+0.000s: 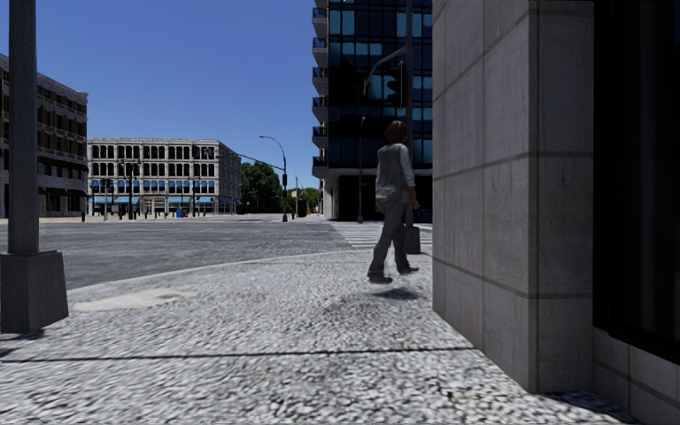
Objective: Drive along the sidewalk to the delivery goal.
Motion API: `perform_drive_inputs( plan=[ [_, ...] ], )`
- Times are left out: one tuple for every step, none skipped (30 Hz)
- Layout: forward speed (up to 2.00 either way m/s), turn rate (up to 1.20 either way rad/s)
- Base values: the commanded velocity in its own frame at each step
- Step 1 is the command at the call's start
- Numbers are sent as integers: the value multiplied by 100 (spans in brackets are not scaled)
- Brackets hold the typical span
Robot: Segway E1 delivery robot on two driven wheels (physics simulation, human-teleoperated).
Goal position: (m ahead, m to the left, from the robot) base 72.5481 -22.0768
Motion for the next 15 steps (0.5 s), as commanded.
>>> perform_drive_inputs(
  plan=[
    [25,0],
    [25,0],
    [16,0],
    [8,0],
    [0,0],
    [0,0],
    [0,0],
    [0,0],
    [0,0],
    [0,0],
    [0,0],
    [0,0],
    [0,0],
    [0,0],
    [0,0]
  ],
)
